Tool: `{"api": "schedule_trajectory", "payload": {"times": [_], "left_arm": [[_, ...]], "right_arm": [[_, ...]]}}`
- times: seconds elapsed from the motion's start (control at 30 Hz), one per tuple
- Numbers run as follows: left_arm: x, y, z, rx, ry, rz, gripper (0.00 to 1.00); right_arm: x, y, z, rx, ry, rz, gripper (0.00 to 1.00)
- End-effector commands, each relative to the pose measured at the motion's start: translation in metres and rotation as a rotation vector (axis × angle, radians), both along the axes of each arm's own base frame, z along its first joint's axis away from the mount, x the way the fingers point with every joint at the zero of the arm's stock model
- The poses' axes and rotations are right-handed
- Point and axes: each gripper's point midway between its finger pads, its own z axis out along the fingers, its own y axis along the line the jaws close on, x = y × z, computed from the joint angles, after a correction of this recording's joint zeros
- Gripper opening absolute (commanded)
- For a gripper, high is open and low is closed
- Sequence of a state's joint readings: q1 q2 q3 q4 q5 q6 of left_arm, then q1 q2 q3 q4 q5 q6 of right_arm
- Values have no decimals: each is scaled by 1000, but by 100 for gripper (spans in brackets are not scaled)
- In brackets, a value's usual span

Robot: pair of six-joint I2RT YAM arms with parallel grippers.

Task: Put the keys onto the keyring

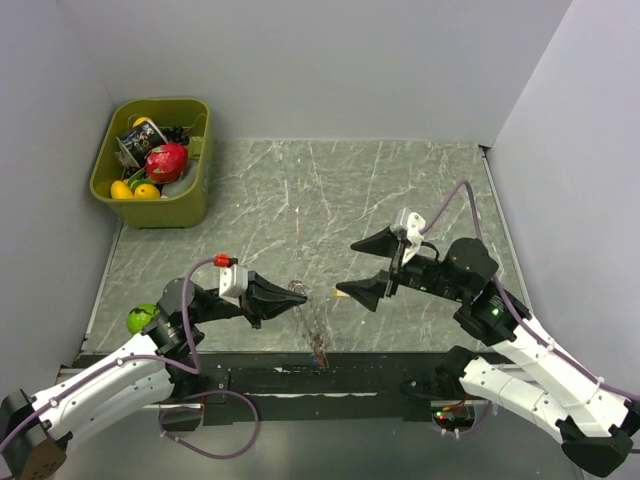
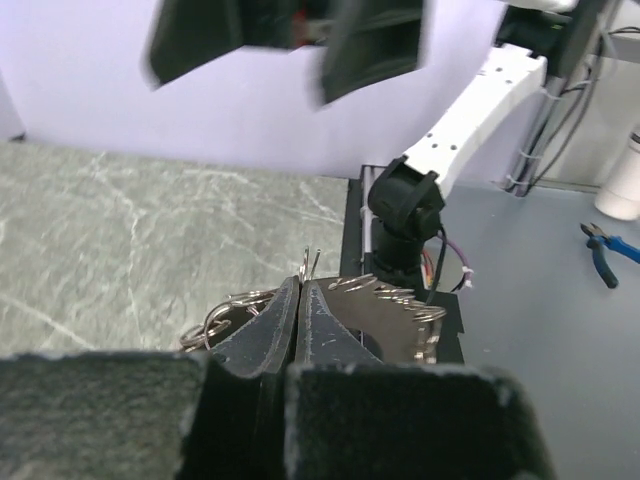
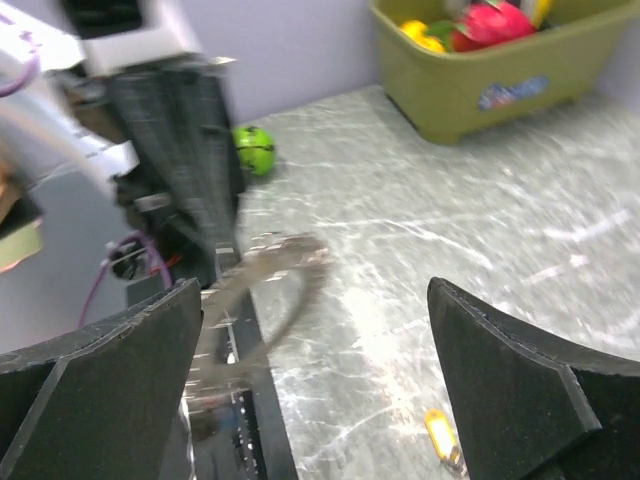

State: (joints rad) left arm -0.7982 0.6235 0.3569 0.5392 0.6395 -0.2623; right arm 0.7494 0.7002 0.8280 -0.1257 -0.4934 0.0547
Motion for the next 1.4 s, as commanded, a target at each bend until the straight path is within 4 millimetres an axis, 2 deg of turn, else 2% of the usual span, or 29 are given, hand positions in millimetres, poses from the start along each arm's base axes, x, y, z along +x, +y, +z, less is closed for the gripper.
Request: {"api": "schedule_trajectory", "payload": {"times": [0.0, 0.03, 0.07, 0.13, 0.2, 0.23, 0.37, 0.47, 0.5, 0.57, 0.6, 0.73, 0.93, 1.17, 1.37], "left_arm": [[-17, 3, 29, -79, -152, -73, 1], [-17, 2, 27, -65, -142, -72, 1], [-16, 2, 29, -60, -143, -69, 1], [-17, 4, 33, -57, -159, -65, 1], [-15, 6, 34, -47, -149, -43, 1], [-15, 9, 42, -63, -169, -25, 1], [-11, 19, 49, -65, -182, 40, 1], [-6, 28, 59, -78, -203, 106, 1], [-4, 29, 57, -70, -193, 123, 1], [-3, 34, 62, -89, -207, 151, 1], [-3, 35, 63, -95, -208, 158, 1], [1, 36, 61, -91, -202, 179, 1], [2, 31, 57, -71, -192, 156, 1], [0, 27, 54, -66, -186, 131, 1], [0, 26, 52, -64, -181, 127, 1]], "right_arm": [[36, -3, -3, 14, 53, -176, 100], [43, -5, -3, 12, 65, -207, 100], [50, -3, -15, -21, 110, -229, 100], [67, -9, -20, -42, 143, -322, 100], [83, -15, -35, -86, 207, -411, 100], [90, -20, -41, -95, 246, -445, 100], [113, -31, -84, -208, 371, -590, 97], [122, -39, -118, -312, 448, -678, 89], [125, -41, -124, -337, 464, -699, 83], [128, -44, -153, -425, 533, -740, 80], [130, -42, -156, -442, 548, -745, 74], [128, -40, -202, -598, 637, -771, 71], [117, -23, -243, -669, 748, -713, 60], [99, -16, -274, -711, 839, -662, 44], [91, -22, -292, -753, 874, -675, 34]]}}
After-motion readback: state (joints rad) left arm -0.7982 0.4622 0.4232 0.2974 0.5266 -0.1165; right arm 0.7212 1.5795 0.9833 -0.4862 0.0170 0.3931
